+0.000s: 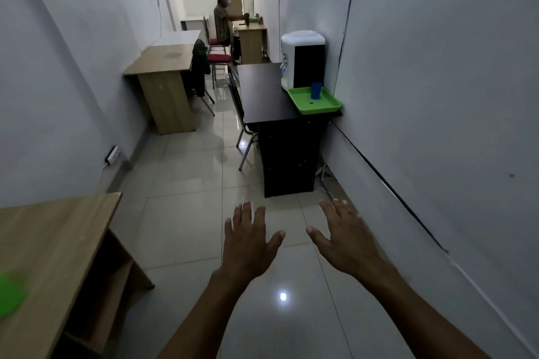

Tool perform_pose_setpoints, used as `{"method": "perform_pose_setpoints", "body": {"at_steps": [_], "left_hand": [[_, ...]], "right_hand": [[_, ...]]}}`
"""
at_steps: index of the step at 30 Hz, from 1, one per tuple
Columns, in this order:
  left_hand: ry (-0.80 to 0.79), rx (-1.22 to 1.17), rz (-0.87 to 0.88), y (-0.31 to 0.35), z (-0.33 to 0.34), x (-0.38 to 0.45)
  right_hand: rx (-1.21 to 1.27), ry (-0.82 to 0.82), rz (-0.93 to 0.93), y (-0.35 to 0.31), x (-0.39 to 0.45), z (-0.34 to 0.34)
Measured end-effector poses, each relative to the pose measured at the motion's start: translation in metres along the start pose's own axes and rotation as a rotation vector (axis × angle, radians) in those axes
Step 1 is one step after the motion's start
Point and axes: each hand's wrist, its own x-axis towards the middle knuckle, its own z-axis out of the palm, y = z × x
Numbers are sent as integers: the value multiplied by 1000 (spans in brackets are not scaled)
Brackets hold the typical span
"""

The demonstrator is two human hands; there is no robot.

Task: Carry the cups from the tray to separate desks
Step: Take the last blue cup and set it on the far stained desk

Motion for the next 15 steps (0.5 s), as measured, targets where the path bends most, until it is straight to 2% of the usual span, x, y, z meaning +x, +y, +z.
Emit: {"method": "perform_pose_setpoints", "body": {"at_steps": [8, 15], "left_hand": [[51, -3, 84, -35, -26, 217], [71, 41, 144, -37, -52, 388]], "right_hand": [[22, 40, 28, 4, 209, 4], [45, 84, 95, 9, 368, -15]]}}
